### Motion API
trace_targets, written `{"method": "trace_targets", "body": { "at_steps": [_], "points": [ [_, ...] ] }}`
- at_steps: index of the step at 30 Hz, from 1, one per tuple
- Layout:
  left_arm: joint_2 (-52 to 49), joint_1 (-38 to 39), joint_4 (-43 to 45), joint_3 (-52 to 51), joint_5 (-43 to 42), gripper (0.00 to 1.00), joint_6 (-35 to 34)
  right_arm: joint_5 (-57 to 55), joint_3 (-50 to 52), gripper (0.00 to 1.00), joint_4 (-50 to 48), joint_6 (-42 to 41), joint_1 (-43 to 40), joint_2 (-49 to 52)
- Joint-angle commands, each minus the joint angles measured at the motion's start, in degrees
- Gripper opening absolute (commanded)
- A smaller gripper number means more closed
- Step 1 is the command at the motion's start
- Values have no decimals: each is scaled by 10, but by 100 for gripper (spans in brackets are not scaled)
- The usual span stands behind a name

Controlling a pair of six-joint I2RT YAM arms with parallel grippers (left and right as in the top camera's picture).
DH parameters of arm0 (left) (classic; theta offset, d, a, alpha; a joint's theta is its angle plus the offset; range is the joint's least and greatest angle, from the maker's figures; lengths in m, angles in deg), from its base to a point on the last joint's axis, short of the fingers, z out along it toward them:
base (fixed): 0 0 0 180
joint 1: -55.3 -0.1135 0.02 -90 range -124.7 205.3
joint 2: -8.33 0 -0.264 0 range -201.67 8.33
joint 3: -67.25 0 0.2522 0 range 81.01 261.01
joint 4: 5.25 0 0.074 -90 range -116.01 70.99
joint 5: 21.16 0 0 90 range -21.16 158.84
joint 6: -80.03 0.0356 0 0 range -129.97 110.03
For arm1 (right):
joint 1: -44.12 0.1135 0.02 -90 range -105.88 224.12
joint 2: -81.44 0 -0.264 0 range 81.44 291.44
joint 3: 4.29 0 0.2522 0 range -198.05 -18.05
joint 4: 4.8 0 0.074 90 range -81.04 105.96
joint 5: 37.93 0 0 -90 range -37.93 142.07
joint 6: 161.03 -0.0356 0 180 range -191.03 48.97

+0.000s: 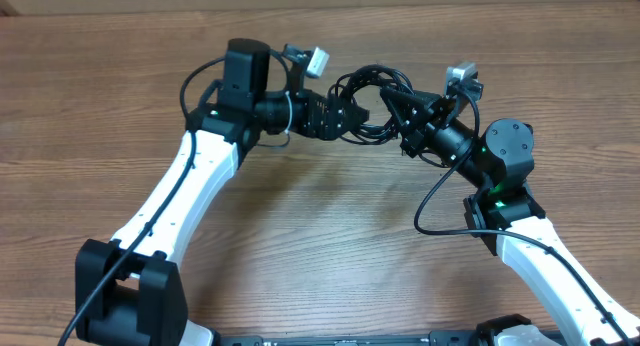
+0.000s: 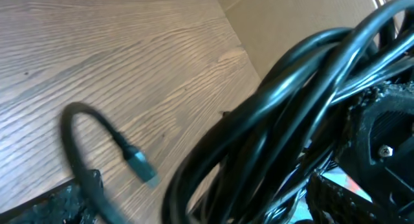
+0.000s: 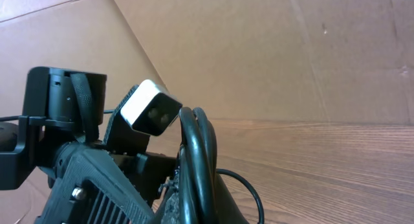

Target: Untangle cables

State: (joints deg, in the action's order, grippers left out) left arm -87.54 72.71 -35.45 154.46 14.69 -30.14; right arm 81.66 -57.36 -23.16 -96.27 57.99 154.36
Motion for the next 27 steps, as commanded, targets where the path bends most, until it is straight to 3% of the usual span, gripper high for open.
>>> {"method": "trace_targets", "body": {
  "at_steps": [1, 3, 4, 5, 11, 17, 27],
  "points": [
    [15, 10, 9, 9, 8, 91, -22, -4, -9, 4, -8, -3, -1, -2],
    [15, 10, 9, 9, 7, 70, -22, -4, -9, 4, -8, -3, -1, -2],
    [15, 10, 9, 9, 8, 46, -22, -4, -9, 4, -8, -3, -1, -2],
    [15, 10, 9, 9, 8, 42, -22, -4, -9, 4, -8, -3, -1, -2],
    [15, 10, 7, 9, 7, 37, -22, -5, -9, 4, -8, -3, -1, -2],
    [15, 10, 3, 9, 7, 5, -21, -18, -9, 4, -5, 2, -1, -2],
    [15, 9, -26, 9, 7, 4, 80, -30, -9, 6, 32, 2, -1, -2]
  ]
}}
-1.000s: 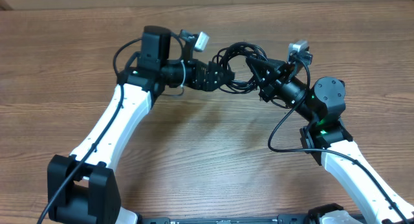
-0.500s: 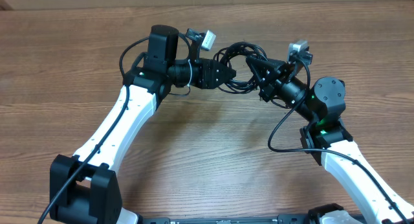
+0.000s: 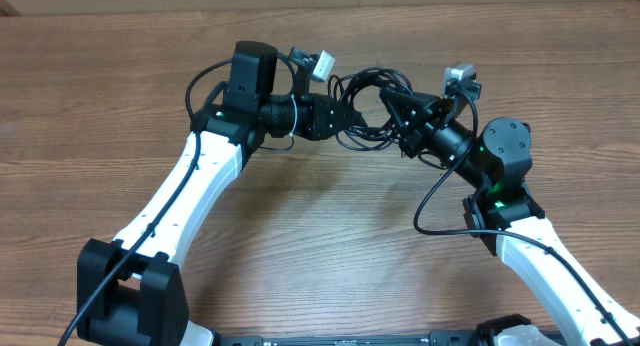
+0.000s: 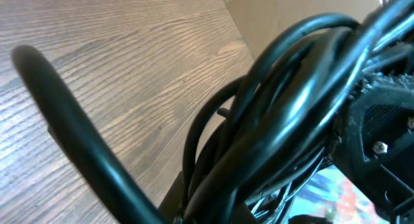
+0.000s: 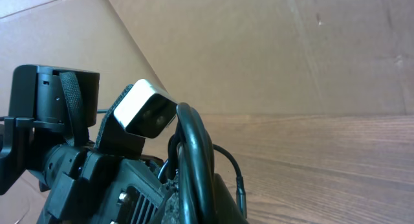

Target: Untangle cables

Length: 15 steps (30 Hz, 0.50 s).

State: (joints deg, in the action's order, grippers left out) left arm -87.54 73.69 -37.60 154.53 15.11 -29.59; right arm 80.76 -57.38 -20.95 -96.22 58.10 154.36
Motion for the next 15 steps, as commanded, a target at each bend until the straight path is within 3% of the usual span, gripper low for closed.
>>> {"method": "trace_targets", "body": {
  "at_steps": [1, 3, 5, 9, 10, 15],
  "points": [
    [15, -1, -6, 9, 3, 4, 82, -21, -8, 13, 16, 2, -2, -2],
    [15, -1, -11, 9, 3, 4, 97, -21, -8, 31, 33, 2, -2, -2],
    [15, -1, -19, 9, 4, 4, 119, -21, -8, 38, 48, 2, -2, -2],
    [15, -5, -55, 9, 4, 4, 180, -21, -8, 61, 79, 43, -2, -2],
    [15, -9, -83, 9, 6, 4, 227, -21, -8, 68, 96, 71, -2, -2],
    [15, -19, -160, 9, 95, 4, 289, -13, -8, 75, 122, 139, -2, -2]
  ]
}}
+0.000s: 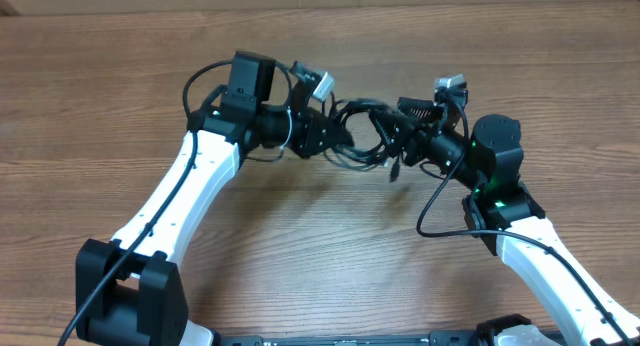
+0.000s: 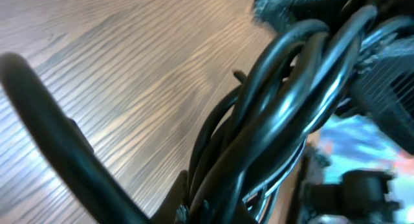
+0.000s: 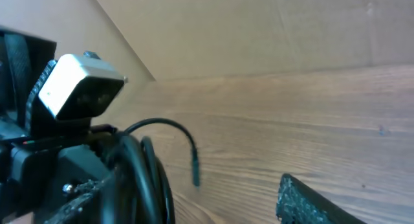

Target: Untangle cables

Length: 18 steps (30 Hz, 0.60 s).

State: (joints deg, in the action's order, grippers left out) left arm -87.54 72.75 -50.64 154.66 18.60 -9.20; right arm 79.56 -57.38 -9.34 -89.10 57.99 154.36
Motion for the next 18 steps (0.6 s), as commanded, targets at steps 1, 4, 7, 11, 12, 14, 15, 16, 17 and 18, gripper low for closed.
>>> {"method": "trace_targets", "body": {
  "at_steps": [1, 4, 7, 11, 12, 14, 15, 16, 17, 18],
  "points": [
    [15, -11, -45, 7, 85, 4, 94, 4, -8, 77, 10, 82, -1, -2],
    [15, -16, -78, 7, 130, 4, 118, 30, -8, 78, 24, 138, -1, -2],
    [15, -18, -99, 7, 134, 4, 148, 47, -8, 79, 45, 191, -1, -2],
    [15, -18, -110, 7, 134, 4, 171, 61, -8, 80, 83, 269, -1, -2],
    [15, -18, -111, 7, 134, 4, 176, 67, -8, 79, 94, 289, -1, -2],
    [15, -19, -112, 7, 134, 4, 180, 81, -8, 78, 113, 324, -1, -2],
    [15, -19, -112, 7, 134, 4, 182, 87, -8, 76, 121, 339, -1, -2],
    [15, -19, -112, 7, 134, 4, 182, 89, -8, 75, 130, 353, -1, -2],
    [15, -19, -112, 7, 134, 4, 181, 89, -8, 73, 140, 366, -1, -2],
    [15, -19, -112, 7, 134, 4, 181, 89, -8, 69, 146, 373, -1, -2]
  ]
}}
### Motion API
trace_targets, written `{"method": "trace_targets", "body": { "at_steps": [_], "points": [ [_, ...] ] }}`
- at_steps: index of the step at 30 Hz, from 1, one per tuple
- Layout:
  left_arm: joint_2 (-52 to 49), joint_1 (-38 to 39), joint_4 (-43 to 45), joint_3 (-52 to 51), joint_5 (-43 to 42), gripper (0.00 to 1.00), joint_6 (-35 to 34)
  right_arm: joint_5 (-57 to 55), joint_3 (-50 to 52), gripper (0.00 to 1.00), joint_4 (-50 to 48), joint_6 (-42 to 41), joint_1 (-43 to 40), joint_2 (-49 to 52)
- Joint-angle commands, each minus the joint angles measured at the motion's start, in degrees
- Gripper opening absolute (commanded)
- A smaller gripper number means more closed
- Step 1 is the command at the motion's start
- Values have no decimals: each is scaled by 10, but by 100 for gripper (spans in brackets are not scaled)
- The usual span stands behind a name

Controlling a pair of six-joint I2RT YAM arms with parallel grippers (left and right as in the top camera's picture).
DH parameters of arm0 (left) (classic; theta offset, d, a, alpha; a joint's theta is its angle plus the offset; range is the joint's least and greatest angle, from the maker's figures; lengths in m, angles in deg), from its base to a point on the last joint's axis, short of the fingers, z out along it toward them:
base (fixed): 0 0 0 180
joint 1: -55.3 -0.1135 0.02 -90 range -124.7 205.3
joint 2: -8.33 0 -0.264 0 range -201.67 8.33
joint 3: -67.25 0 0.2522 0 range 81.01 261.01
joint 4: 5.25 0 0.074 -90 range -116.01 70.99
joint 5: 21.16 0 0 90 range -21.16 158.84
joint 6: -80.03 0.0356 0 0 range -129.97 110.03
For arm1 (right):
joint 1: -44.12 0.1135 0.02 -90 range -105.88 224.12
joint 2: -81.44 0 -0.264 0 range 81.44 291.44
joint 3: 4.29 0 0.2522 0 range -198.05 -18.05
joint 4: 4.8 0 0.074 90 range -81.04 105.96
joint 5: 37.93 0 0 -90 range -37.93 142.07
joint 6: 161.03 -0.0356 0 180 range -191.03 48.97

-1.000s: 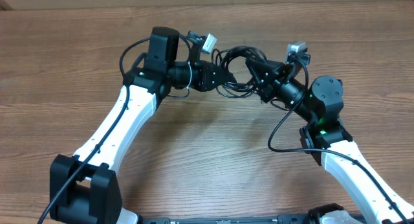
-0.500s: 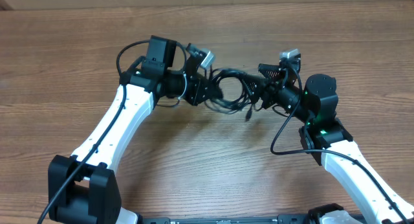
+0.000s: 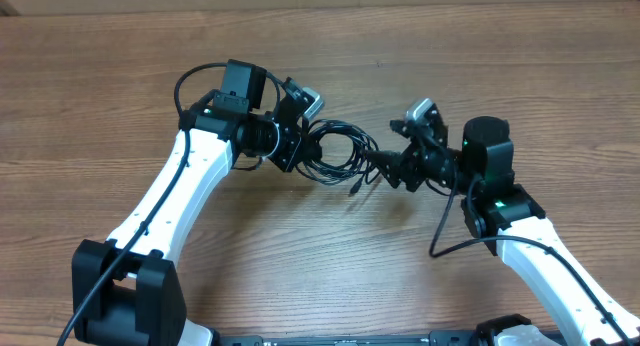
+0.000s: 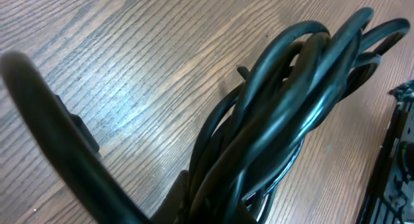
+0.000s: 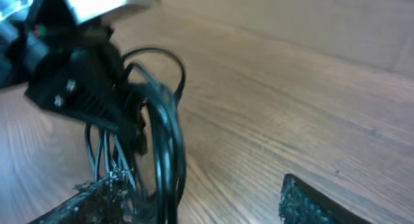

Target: Untangle cables

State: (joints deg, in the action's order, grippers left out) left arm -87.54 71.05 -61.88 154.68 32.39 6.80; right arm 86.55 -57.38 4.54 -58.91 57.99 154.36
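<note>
A bundle of black cables [image 3: 338, 151] hangs between the two arms near the table's middle back. My left gripper [image 3: 297, 149] is shut on its left side. In the left wrist view the looped strands [image 4: 284, 114] rise from the jaws [image 4: 213, 208] over the wood. My right gripper [image 3: 388, 171] stands open at the bundle's right. Its fingers [image 5: 103, 198] are wide apart, and a few strands [image 5: 162, 140] run down close to the left one. A loose cable end [image 3: 353, 189] dangles below the bundle.
The wooden table [image 3: 300, 256] stretches toward the front. A cardboard wall closes off the back edge. The right arm's own wiring loop [image 3: 440, 231] hangs beside its wrist. The left arm's body [image 5: 77, 88] fills the upper left of the right wrist view.
Both grippers sit lower and nearer the front. The left one has drawn the bundle leftward. The right gripper, still open, has tilted down toward the table, and the bundle looks more stretched out.
At first both grippers met at the back of the table, each with the tangled bundle in its fingers. They stayed so a second later. Then the right gripper's fingers showed apart. Now the left gripper alone holds the bundle, lower and further left.
</note>
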Motion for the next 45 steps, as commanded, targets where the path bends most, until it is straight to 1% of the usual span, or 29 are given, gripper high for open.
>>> {"method": "trace_targets", "body": {
  "at_steps": [1, 3, 5, 6, 8, 9, 10, 15, 19, 23, 26, 28, 33, 38, 39, 42, 44, 45],
  "points": [
    [15, -2, 0, 7, -5, 4, 21, 19, -8, 65, 16, 79, -1, -2],
    [15, -2, 0, 7, -7, 4, 21, 19, -8, 62, 18, 79, -1, -2],
    [15, -2, 0, 7, -10, 4, 21, 19, -8, 56, 18, 80, -1, -2],
    [15, -2, 0, 7, -11, 4, 21, 19, -8, 50, 18, 80, -1, -2],
    [15, -2, 0, 7, -11, 4, 21, 19, -8, 32, 18, 79, -1, -2],
    [15, -2, 0, 7, -11, 4, 21, 20, -8, 25, 18, 79, -1, -2],
    [15, 0, 1, 7, -11, 4, 21, 25, -8, 22, 18, 79, -1, -2],
    [15, 6, 5, 7, -33, 4, 21, 32, -8, 20, 18, 79, -1, -2],
    [15, 10, 14, 7, -40, 4, 21, 32, -8, 26, 18, 79, -1, -2],
    [15, 14, 20, 7, -40, 4, 21, 32, -8, 26, 18, 79, -1, -2],
    [15, 16, 29, 7, -41, 6, 8, 34, -8, 15, 18, 79, -1, -2],
    [15, 16, 31, 7, -40, 6, 8, 34, -8, 4, 18, 79, -1, -2],
    [15, 16, 31, 7, -40, 14, 8, 33, -8, 4, 18, 79, -1, -2],
    [15, 16, 30, 7, -40, 16, 8, 33, -8, 4, 18, 78, -1, -2],
    [15, 16, 30, 7, -40, 17, 8, 33, -8, 4, 18, 77, -1, -2],
    [15, 16, 30, 7, -40, 27, 8, 30, -8, 4, 18, 74, -1, -2],
    [15, 16, 30, 7, -38, 39, 8, 24, -8, 4, 16, 63, -1, -2],
    [15, 16, 30, 7, -38, 41, 8, 19, -8, 4, 14, 52, -1, -2]
  ]
}}
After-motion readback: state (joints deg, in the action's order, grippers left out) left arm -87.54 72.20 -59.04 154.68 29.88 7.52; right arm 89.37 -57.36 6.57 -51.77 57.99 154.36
